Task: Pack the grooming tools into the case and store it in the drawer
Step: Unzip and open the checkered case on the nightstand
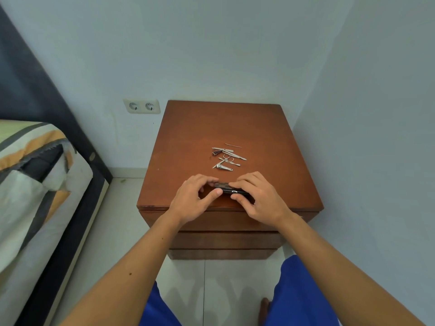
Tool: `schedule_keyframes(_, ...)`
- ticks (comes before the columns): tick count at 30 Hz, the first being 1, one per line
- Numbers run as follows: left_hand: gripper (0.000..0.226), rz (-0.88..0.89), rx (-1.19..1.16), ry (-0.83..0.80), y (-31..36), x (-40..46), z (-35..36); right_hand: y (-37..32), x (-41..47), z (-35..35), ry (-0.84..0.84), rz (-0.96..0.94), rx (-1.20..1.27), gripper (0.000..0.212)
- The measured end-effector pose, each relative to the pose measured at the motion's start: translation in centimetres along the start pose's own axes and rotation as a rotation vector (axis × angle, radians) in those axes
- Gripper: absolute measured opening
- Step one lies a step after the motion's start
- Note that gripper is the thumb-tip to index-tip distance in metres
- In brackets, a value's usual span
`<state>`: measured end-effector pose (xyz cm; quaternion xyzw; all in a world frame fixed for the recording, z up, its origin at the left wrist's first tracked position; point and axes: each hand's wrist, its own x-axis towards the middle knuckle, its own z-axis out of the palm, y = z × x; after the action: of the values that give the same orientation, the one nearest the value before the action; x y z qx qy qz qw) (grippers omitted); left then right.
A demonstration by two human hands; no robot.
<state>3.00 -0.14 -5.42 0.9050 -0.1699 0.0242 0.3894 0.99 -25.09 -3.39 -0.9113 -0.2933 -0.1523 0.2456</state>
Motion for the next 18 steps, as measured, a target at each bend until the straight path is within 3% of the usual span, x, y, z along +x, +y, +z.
schedule_keyframes(10, 0.059, 0.035, 0.072, -0.058, 0.09, 0.17, -0.37, 0.18, -0.53, 0.35, -0.041, 0.056, 0.023, 0.034)
schedule_keyframes(18, 0.064, 0.024, 0.092, -0.084, -0.31, 0.27, -0.05, 0.81, -0.54, 0.48, -0.088, 0.257, 0.061, 0.073)
